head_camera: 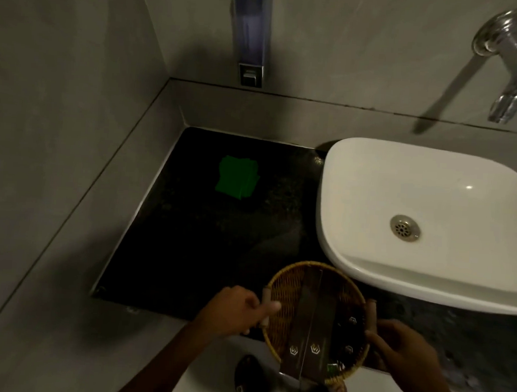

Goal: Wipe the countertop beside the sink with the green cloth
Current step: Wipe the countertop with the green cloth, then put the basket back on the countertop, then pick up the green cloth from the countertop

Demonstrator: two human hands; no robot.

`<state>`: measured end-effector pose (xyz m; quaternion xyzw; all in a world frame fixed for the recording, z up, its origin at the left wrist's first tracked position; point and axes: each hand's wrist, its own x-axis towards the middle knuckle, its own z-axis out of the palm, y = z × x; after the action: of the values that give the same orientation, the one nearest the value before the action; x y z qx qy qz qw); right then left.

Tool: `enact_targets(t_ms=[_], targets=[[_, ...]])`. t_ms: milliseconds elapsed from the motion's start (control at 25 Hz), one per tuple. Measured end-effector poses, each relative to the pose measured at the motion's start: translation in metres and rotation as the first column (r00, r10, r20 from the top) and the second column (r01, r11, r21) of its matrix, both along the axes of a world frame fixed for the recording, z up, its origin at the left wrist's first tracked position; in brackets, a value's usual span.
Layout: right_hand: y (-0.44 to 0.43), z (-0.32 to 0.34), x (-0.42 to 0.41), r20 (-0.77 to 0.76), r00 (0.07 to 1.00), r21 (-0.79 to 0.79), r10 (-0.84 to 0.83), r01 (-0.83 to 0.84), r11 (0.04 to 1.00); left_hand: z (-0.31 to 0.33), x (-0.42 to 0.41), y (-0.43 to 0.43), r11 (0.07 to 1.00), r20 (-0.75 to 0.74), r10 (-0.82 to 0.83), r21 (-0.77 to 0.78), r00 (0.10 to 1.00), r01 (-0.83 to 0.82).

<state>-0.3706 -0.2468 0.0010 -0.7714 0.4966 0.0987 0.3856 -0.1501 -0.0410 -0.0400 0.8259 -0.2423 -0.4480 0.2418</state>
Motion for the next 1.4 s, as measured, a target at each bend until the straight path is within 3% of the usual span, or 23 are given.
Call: enact_targets(t_ms=[160, 280, 440, 600, 720, 800, 880, 1000, 1160, 1280, 1400], targets=[[0.003, -0.005, 0.026, 0.107, 0.989, 0.088, -0.106, 0.096, 0.991, 0.011, 0.019, 0.017, 0.989, 0.131, 0.142, -0.067, 0.981, -0.134], [0.017, -0.005, 0.071, 0.222, 0.973, 0.099, -0.07, 0.049, 0.994, 0.028, 0.056, 0.034, 0.965, 0.239, 0.257, -0.114, 0.936, -0.236], [0.038, -0.005, 0.147, 0.348, 0.937, 0.116, -0.008, -0.035, 0.993, 0.04, 0.099, 0.054, 0.941, 0.475, 0.318, -0.048, 0.821, -0.336], [0.062, -0.009, 0.193, 0.355, 0.932, 0.125, 0.073, -0.125, 0.984, 0.032, 0.134, 0.072, 0.94, 0.49, 0.26, 0.068, 0.832, -0.333], [0.048, -0.019, 0.208, 0.24, 0.959, 0.141, 0.151, -0.188, 0.972, 0.024, 0.176, 0.068, 0.929, 0.517, 0.166, 0.204, 0.84, -0.31], [0.026, -0.022, 0.229, 0.21, 0.961, 0.069, 0.177, -0.195, 0.978, 0.022, 0.216, 0.031, 0.949, 0.547, 0.203, 0.093, 0.812, -0.301], [0.0, -0.021, 0.265, 0.313, 0.943, -0.003, 0.11, -0.115, 0.993, 0.019, 0.251, -0.035, 0.97, 0.508, 0.233, -0.059, 0.829, -0.236], [-0.006, -0.029, 0.32, 0.341, 0.93, 0.05, 0.138, -0.164, 0.985, 0.006, 0.254, -0.089, 0.976, 0.384, 0.22, -0.093, 0.897, -0.199], [-0.007, -0.062, 0.358, 0.265, 0.939, 0.227, 0.221, -0.284, 0.932, -0.021, 0.254, -0.098, 0.854, 0.153, 0.516, -0.164, 0.842, -0.494], [-0.016, -0.068, 0.361, 0.322, 0.946, 0.4, 0.023, -0.158, 0.903, -0.014, 0.263, -0.112, 0.747, -0.164, 0.617, -0.184, 0.77, -0.638], [-0.015, -0.052, 0.345, 0.375, 0.923, 0.416, -0.089, -0.081, 0.906, 0.013, 0.249, -0.121, 0.809, -0.13, 0.529, -0.222, 0.839, -0.544]])
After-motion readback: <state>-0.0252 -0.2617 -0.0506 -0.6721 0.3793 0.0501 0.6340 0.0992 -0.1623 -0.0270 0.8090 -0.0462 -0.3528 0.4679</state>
